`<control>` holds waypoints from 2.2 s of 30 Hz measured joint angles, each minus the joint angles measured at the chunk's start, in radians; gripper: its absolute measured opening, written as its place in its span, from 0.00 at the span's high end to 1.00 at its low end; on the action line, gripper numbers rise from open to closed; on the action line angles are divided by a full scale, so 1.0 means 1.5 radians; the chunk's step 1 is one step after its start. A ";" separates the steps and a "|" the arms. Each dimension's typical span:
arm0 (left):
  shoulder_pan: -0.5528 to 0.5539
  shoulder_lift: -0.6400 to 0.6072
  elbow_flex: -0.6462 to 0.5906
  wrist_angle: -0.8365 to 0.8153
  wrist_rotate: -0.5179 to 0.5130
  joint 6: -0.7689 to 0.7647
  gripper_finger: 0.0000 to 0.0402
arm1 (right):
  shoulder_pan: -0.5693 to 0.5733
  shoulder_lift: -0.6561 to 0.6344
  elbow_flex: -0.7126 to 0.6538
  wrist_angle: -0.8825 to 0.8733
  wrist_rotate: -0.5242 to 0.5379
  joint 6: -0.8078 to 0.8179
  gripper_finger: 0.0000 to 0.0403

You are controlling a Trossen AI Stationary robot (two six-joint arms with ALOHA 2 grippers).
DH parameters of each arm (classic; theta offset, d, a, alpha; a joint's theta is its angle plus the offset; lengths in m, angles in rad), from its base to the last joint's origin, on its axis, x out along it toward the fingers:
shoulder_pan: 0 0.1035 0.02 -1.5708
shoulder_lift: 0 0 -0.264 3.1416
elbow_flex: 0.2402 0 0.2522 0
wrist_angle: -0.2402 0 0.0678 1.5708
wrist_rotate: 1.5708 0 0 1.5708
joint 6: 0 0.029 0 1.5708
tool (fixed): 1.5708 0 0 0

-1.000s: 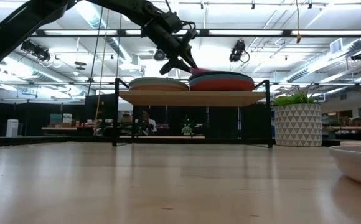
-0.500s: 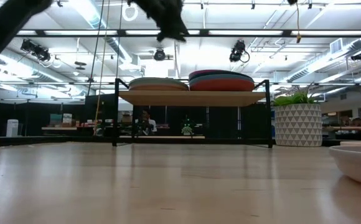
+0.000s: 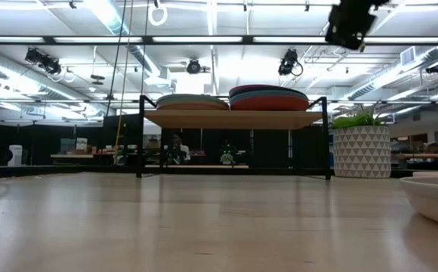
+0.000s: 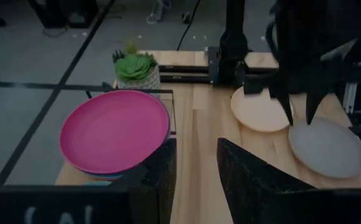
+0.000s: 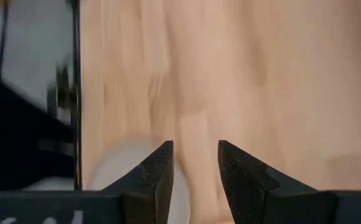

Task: Place and stack plates onto a shelf
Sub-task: Stack the gray plate on top of the light blue plate on the shelf

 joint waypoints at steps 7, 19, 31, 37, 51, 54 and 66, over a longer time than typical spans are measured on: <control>-0.076 -0.124 -0.180 0.123 -0.081 -0.096 0.71 | 0.038 0.117 0.000 -0.021 -0.077 -0.024 0.66; -0.144 -0.192 -0.209 0.123 -0.186 -0.161 0.71 | 0.106 0.268 0.000 -0.054 -0.060 -0.088 0.55; -0.148 -0.219 -0.209 0.155 -0.189 -0.173 0.71 | 0.131 0.329 0.000 -0.026 -0.019 -0.110 0.64; -0.148 -0.218 -0.208 0.152 -0.189 -0.173 0.71 | 0.133 0.352 0.000 -0.004 -0.018 -0.108 0.71; -0.148 -0.219 -0.208 0.153 -0.187 -0.180 0.71 | 0.112 0.366 -0.004 0.000 -0.049 -0.109 0.96; -0.148 -0.219 -0.208 0.151 -0.186 -0.180 0.71 | 0.087 0.338 -0.004 -0.007 -0.032 -0.105 0.94; -0.110 -0.191 -0.207 0.027 -0.182 -0.337 0.68 | -0.106 0.166 0.132 -0.165 0.071 -0.070 0.96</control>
